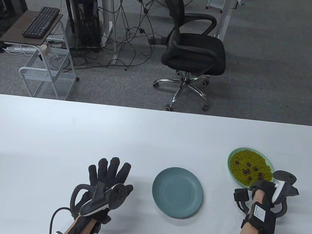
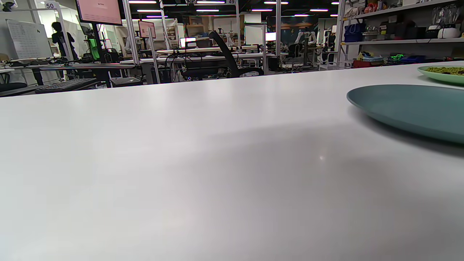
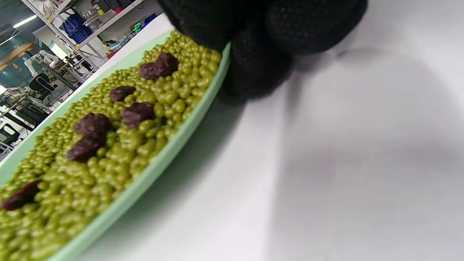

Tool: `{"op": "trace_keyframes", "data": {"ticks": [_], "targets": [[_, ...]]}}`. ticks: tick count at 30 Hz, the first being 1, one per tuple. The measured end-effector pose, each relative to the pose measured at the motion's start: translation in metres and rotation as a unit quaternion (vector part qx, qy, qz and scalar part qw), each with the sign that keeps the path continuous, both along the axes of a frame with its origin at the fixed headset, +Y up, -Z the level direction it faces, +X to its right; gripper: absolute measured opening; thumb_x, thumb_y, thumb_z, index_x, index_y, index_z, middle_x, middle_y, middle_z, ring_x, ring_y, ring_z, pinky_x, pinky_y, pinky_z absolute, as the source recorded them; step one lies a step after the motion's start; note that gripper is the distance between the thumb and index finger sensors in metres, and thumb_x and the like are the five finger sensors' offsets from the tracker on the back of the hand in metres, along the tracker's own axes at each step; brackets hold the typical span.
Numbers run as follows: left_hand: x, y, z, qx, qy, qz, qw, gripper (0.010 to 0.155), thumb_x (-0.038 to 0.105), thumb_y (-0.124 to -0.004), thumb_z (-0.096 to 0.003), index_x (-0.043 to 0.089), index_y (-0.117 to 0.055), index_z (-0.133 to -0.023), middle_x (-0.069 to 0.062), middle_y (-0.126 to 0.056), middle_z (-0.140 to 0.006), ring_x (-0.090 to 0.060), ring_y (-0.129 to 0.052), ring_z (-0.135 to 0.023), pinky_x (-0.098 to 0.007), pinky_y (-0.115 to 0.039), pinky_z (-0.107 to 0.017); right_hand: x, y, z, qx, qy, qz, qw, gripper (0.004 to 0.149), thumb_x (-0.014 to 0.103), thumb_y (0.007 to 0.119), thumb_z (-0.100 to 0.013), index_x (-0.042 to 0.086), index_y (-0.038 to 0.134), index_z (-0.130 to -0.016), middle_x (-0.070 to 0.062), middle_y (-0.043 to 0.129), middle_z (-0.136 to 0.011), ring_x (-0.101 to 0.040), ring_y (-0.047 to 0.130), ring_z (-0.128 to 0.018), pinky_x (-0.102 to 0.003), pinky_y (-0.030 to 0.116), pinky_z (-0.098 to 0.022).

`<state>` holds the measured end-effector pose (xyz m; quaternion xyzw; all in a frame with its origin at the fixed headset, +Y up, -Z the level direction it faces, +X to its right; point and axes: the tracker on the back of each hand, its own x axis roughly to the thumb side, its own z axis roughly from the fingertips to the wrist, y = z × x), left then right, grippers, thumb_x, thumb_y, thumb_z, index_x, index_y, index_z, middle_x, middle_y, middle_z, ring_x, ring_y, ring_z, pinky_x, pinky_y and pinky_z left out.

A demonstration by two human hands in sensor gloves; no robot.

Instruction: Pick cranberries with hand pinch into plate

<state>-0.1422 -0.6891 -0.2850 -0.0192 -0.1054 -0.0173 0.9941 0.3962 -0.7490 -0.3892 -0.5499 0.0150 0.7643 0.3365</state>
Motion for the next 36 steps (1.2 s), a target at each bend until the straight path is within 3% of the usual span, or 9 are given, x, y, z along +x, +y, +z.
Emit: {"op": "trace_keyframes", "data": {"ticks": [6,14,24,36], "targets": [[-0.001,0.000,0.000,0.002,0.001,0.003,1.000,0.070,0.065,-0.047,-0.0753,0.033,-0.009,-0.125,-0.019,-0.017,-0.135,-0.061,-0.031,-0.123,-0.077,-0.028,-0.080,0.001,-0.001,0.001,0.019,0.000,-0.033,0.999,0.055,0.013,0.069,-0.063,-0.015,0.055,-0.108,-0.034,0.074,-0.092,-0.029,0.097,-0.064,-0.043,0.081,-0.051],[-0.003,0.000,-0.001,-0.001,0.003,0.008,1.000,0.070,0.065,-0.047,-0.0753,0.033,-0.009,-0.125,-0.019,-0.017,-0.135,-0.061,-0.031,-0.123,-0.077,-0.028,-0.080,0.003,0.003,0.001,0.029,-0.006,-0.030,0.999,0.054,0.017,0.070,-0.063,-0.013,0.057,-0.106,-0.034,0.082,-0.093,-0.025,0.100,-0.060,-0.040,0.083,-0.048],[-0.004,0.001,-0.002,0.005,0.005,0.015,1.000,0.070,0.065,-0.046,-0.0755,0.033,-0.008,-0.124,-0.018,-0.017,-0.136,-0.061,-0.031,-0.124,-0.077,-0.028,-0.080,0.004,0.003,0.010,0.063,-0.013,-0.046,0.997,0.052,0.013,0.063,-0.064,-0.018,0.051,-0.105,-0.036,0.081,-0.089,-0.028,0.096,-0.057,-0.046,0.080,-0.050],[-0.005,0.002,-0.001,0.003,0.002,0.027,1.000,0.070,0.065,-0.046,-0.0756,0.033,-0.010,-0.125,-0.018,-0.017,-0.136,-0.061,-0.031,-0.124,-0.078,-0.028,-0.079,-0.020,0.042,0.027,0.122,0.103,-0.046,0.986,0.051,0.013,0.061,-0.064,-0.017,0.051,-0.104,-0.034,0.081,-0.087,-0.027,0.095,-0.055,-0.045,0.079,-0.050]]}}
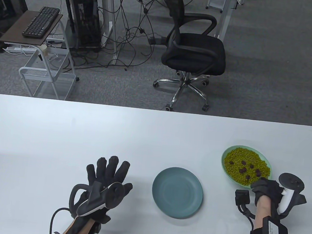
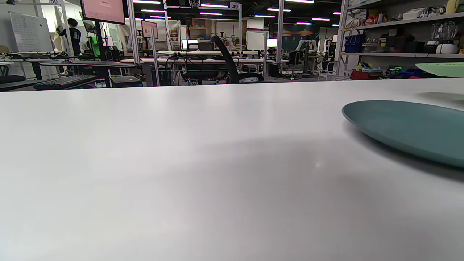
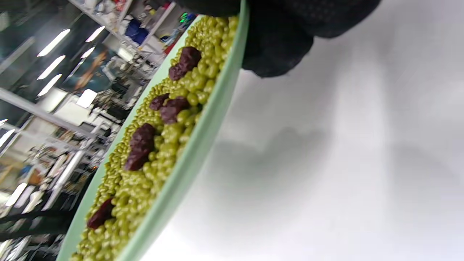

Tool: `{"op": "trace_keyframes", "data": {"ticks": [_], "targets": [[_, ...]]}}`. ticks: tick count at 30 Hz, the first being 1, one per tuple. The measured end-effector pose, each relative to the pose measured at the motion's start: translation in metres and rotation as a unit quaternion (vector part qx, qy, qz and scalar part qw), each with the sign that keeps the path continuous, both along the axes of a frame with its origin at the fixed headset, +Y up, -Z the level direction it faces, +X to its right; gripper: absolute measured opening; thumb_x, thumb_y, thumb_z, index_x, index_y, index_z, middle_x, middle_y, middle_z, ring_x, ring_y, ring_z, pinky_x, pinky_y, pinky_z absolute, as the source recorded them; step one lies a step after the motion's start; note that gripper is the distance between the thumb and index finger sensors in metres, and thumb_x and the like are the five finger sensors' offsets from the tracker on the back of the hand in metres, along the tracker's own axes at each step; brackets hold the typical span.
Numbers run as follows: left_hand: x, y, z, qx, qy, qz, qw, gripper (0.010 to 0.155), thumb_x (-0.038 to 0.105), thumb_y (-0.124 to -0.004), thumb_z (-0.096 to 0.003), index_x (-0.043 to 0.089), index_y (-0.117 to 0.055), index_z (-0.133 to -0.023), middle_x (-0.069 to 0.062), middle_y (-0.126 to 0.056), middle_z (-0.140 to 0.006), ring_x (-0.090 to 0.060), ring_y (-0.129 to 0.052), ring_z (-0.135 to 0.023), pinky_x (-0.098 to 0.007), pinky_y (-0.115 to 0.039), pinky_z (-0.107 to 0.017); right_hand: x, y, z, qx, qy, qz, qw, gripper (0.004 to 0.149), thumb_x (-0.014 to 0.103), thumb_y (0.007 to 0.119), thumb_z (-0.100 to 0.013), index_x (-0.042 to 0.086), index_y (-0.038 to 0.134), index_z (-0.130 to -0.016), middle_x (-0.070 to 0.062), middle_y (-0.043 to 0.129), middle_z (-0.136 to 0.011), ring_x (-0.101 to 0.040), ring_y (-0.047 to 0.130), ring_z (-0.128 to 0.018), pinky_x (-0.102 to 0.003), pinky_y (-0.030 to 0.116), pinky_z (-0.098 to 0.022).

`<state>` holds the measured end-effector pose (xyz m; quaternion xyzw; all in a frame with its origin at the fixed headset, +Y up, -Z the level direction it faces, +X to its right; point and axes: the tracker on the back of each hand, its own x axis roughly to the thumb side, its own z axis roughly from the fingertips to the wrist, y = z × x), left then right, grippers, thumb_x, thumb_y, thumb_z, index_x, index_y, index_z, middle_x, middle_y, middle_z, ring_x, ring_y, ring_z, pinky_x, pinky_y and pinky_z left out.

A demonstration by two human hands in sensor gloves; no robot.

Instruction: Pick cranberries with hand pinch into plate

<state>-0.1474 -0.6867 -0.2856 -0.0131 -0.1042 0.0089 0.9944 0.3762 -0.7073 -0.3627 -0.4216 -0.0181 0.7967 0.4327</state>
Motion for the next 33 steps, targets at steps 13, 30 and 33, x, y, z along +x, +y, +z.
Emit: {"op": "trace_keyframes", "data": {"ticks": [13,30,33], "targets": [[0.000,-0.004,0.000,-0.011,-0.004,0.001,1.000,0.069,0.065,-0.046,-0.0758,0.032,-0.012,-0.126,-0.018,-0.018,-0.136,-0.061,-0.032,-0.123,-0.078,-0.028,-0.079,-0.086,0.052,0.006,0.069,0.150,0.014,0.986,0.051,0.014,0.061,-0.064,-0.017,0.052,-0.104,-0.034,0.083,-0.085,-0.026,0.095,-0.052,-0.044,0.079,-0.048],[-0.005,0.000,-0.001,-0.006,0.001,0.025,1.000,0.068,0.064,-0.045,-0.0761,0.032,-0.012,-0.126,-0.019,-0.018,-0.136,-0.061,-0.031,-0.123,-0.078,-0.028,-0.078,-0.223,0.024,0.006,0.104,0.281,-0.050,0.953,0.051,0.014,0.060,-0.065,-0.017,0.053,-0.104,-0.034,0.083,-0.084,-0.026,0.094,-0.051,-0.044,0.079,-0.047],[-0.008,0.002,0.000,-0.005,0.002,0.036,0.999,0.068,0.064,-0.045,-0.0761,0.032,-0.012,-0.126,-0.019,-0.019,-0.135,-0.062,-0.032,-0.123,-0.079,-0.029,-0.078,-0.239,0.015,0.009,0.102,0.295,-0.048,0.949,0.051,0.014,0.061,-0.064,-0.017,0.053,-0.104,-0.034,0.083,-0.084,-0.026,0.095,-0.051,-0.044,0.079,-0.047]]}}
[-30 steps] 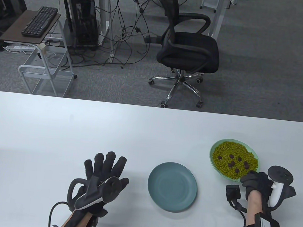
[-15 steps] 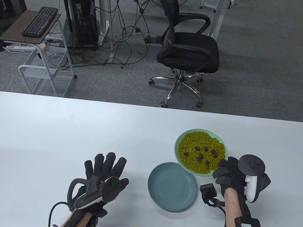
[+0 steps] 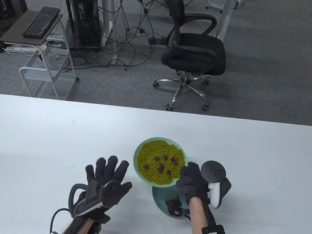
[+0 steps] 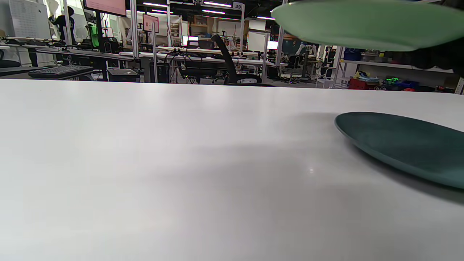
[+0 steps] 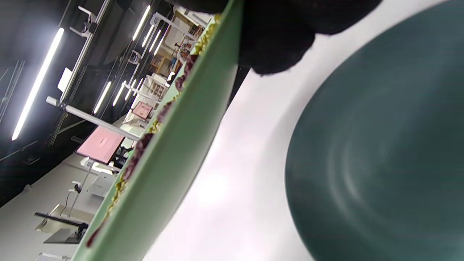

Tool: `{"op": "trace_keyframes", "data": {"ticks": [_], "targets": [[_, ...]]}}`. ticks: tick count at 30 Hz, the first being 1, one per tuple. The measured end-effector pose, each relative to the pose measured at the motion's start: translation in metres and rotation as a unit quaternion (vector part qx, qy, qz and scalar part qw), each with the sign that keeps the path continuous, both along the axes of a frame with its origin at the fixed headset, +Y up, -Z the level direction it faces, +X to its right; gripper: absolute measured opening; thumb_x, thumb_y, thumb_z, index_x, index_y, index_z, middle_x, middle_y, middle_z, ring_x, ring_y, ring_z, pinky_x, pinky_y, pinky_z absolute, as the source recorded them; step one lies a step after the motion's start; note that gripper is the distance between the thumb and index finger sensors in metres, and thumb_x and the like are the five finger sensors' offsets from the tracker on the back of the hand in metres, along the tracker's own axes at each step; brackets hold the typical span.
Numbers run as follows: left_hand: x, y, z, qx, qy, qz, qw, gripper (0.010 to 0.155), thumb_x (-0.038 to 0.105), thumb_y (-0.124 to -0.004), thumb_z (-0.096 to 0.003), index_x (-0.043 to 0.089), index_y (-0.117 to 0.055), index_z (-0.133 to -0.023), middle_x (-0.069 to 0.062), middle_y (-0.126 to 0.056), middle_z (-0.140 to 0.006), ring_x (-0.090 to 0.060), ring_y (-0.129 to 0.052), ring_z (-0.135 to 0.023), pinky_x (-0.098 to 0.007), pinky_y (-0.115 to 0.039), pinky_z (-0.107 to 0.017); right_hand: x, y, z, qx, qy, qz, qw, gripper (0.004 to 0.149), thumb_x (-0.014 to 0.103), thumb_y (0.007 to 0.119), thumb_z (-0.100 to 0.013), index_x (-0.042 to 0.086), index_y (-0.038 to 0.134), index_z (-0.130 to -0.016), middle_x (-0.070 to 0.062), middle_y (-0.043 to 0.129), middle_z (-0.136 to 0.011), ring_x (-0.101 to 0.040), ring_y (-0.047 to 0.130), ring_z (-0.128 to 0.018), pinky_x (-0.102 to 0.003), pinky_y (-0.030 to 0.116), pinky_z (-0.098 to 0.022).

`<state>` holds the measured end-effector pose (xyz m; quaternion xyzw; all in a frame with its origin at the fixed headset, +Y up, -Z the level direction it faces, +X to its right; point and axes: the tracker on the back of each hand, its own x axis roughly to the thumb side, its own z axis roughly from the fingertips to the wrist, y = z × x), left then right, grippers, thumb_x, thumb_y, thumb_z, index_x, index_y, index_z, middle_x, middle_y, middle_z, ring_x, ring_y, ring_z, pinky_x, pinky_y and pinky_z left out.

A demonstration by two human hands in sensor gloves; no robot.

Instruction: Pick cranberries with hand pinch into plate

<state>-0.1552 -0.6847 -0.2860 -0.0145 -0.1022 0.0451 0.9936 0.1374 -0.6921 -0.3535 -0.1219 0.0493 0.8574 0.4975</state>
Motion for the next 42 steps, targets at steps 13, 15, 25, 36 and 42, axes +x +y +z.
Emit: {"op": "trace_keyframes", "data": {"ticks": [13,15,25,36,42], "targets": [[-0.025,-0.016,-0.009,-0.014,0.082,0.205,0.975,0.071,0.059,-0.045,-0.0783,0.019,-0.013,-0.126,-0.031,-0.019,-0.130,-0.068,-0.040,-0.116,-0.077,-0.043,-0.078,-0.026,-0.019,0.013,-0.005,0.047,0.027,0.999,0.050,0.014,0.060,-0.064,-0.016,0.053,-0.104,-0.034,0.083,-0.084,-0.026,0.095,-0.051,-0.044,0.079,-0.048],[-0.026,-0.022,-0.012,-0.038,0.091,0.248,0.964,0.072,0.060,-0.044,-0.0786,0.016,-0.011,-0.126,-0.033,-0.017,-0.129,-0.070,-0.039,-0.115,-0.078,-0.042,-0.078,-0.026,-0.020,0.014,-0.004,0.048,0.031,0.998,0.050,0.014,0.060,-0.064,-0.016,0.053,-0.104,-0.034,0.083,-0.084,-0.026,0.095,-0.051,-0.044,0.079,-0.048],[-0.031,-0.060,-0.019,-0.196,0.125,0.560,0.795,0.090,0.066,-0.045,-0.0781,0.012,0.016,-0.115,-0.043,-0.001,-0.122,-0.079,-0.031,-0.109,-0.080,-0.040,-0.076,-0.039,-0.018,0.017,0.001,0.077,0.026,0.997,0.050,0.014,0.061,-0.064,-0.016,0.053,-0.104,-0.034,0.083,-0.085,-0.027,0.095,-0.052,-0.045,0.080,-0.049],[-0.027,-0.081,-0.018,-0.242,0.143,0.682,0.676,0.091,0.070,-0.047,-0.0773,0.015,0.014,-0.117,-0.040,-0.019,-0.125,-0.073,-0.052,-0.110,-0.073,-0.061,-0.075,-0.046,-0.018,0.020,-0.007,0.090,0.008,0.996,0.050,0.014,0.060,-0.064,-0.017,0.053,-0.104,-0.034,0.082,-0.085,-0.027,0.095,-0.052,-0.045,0.080,-0.049],[-0.023,-0.084,-0.013,-0.223,0.180,0.686,0.669,0.082,0.069,-0.047,-0.0761,0.020,0.001,-0.121,-0.026,-0.054,-0.121,-0.044,-0.088,-0.101,-0.048,-0.086,-0.070,-0.047,-0.018,0.020,-0.014,0.094,0.020,0.995,0.050,0.014,0.060,-0.064,-0.017,0.053,-0.104,-0.034,0.082,-0.085,-0.027,0.096,-0.053,-0.045,0.080,-0.049]]}}
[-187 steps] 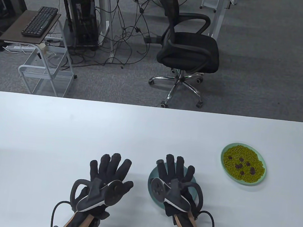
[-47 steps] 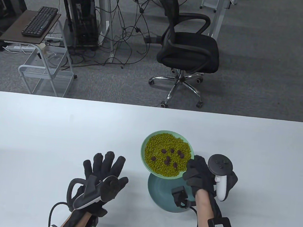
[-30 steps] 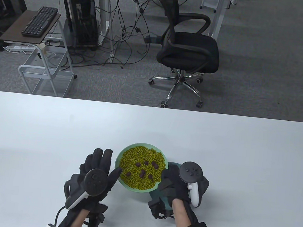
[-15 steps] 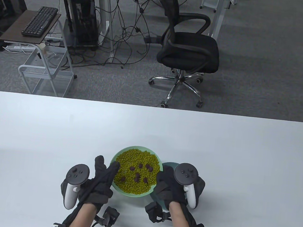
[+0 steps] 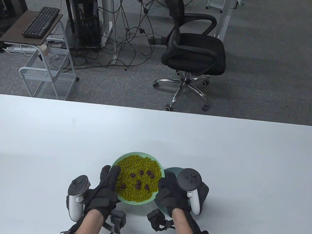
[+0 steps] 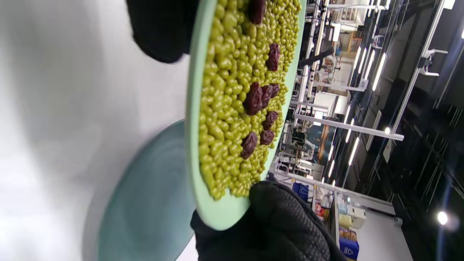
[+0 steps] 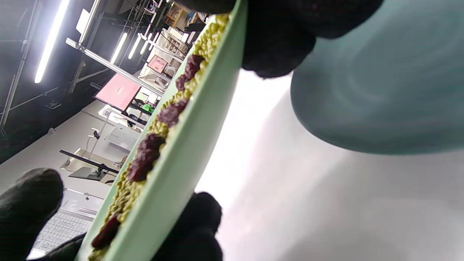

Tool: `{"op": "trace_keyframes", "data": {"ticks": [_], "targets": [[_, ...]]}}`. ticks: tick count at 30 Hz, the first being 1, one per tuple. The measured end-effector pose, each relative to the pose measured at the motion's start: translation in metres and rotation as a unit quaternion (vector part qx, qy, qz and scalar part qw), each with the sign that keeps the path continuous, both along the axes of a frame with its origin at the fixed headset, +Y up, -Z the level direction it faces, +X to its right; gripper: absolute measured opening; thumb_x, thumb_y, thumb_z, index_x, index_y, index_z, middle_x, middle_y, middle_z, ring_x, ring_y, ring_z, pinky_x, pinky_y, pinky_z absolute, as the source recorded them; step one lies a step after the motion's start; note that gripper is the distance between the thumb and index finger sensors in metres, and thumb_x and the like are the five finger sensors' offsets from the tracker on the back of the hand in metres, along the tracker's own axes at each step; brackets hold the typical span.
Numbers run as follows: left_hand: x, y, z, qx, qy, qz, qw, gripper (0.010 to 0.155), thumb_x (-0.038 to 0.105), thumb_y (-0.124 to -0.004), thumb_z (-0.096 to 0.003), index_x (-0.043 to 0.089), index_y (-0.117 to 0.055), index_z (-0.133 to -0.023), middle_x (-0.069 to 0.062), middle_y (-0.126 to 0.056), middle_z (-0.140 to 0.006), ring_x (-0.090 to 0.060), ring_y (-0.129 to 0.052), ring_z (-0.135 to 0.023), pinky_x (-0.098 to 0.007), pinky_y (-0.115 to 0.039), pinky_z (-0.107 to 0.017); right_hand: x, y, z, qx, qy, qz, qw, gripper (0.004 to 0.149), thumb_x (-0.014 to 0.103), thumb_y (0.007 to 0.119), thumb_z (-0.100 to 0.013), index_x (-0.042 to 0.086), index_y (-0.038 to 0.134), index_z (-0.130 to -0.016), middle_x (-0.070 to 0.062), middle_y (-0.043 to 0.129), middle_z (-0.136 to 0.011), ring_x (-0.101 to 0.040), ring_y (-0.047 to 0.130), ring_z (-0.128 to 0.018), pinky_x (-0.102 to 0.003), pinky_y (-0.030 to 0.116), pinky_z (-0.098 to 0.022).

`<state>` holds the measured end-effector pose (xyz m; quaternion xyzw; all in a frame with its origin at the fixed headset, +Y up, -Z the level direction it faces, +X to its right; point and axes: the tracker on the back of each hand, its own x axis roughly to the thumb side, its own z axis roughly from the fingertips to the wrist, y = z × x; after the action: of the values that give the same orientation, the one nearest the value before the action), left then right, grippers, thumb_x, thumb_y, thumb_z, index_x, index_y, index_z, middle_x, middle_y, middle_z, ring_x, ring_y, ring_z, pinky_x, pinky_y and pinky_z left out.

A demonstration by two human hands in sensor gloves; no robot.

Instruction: Pick cranberries with hand pinch into plate

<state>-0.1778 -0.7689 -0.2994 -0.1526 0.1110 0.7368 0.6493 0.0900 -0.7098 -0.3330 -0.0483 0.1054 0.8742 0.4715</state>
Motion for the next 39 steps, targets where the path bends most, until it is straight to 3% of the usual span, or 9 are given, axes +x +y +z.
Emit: {"op": "trace_keyframes", "data": {"ticks": [3,12,16,22,39], "targets": [[-0.001,-0.002,0.002,-0.005,0.020,0.013,1.000,0.071,0.065,-0.047,-0.0771,0.023,-0.013,-0.123,-0.017,-0.070,-0.113,-0.031,-0.097,-0.093,-0.040,-0.090,-0.066,-0.001,-0.002,-0.001,-0.008,0.008,-0.002,1.000,0.051,0.014,0.060,-0.064,-0.017,0.053,-0.104,-0.034,0.083,-0.085,-0.026,0.096,-0.053,-0.045,0.080,-0.049],[-0.010,-0.006,0.007,-0.015,0.064,-0.003,0.998,0.059,0.058,-0.051,-0.0777,0.027,-0.029,-0.122,-0.013,-0.080,-0.103,-0.027,-0.103,-0.084,-0.036,-0.093,-0.060,-0.006,-0.004,-0.002,-0.020,0.056,-0.025,0.998,0.051,0.014,0.058,-0.066,-0.016,0.048,-0.106,-0.035,0.078,-0.089,-0.029,0.094,-0.059,-0.048,0.077,-0.053],[-0.018,-0.010,0.009,-0.026,0.073,0.006,0.997,0.057,0.058,-0.052,-0.0772,0.029,-0.032,-0.122,-0.012,-0.082,-0.102,-0.028,-0.103,-0.082,-0.036,-0.093,-0.059,-0.005,-0.007,-0.004,-0.048,0.081,-0.068,0.993,0.052,0.015,0.056,-0.067,-0.015,0.045,-0.108,-0.038,0.071,-0.095,-0.034,0.091,-0.067,-0.054,0.073,-0.058],[-0.028,-0.014,0.013,-0.030,0.084,0.014,0.996,0.056,0.057,-0.053,-0.0772,0.030,-0.033,-0.121,-0.011,-0.082,-0.102,-0.027,-0.103,-0.082,-0.036,-0.093,-0.060,0.001,-0.003,-0.005,-0.004,0.049,0.010,0.999,0.053,0.015,0.056,-0.067,-0.014,0.044,-0.109,-0.040,0.067,-0.099,-0.038,0.089,-0.072,-0.057,0.070,-0.060],[-0.034,-0.028,0.016,-0.057,0.083,-0.002,0.995,0.055,0.056,-0.053,-0.0774,0.029,-0.034,-0.121,-0.014,-0.081,-0.102,-0.029,-0.102,-0.083,-0.038,-0.091,-0.061,0.006,0.001,-0.004,0.023,0.028,0.039,0.999,0.057,0.020,0.057,-0.069,-0.014,0.042,-0.113,-0.043,0.059,-0.105,-0.046,0.083,-0.082,-0.064,0.063,-0.065]]}}
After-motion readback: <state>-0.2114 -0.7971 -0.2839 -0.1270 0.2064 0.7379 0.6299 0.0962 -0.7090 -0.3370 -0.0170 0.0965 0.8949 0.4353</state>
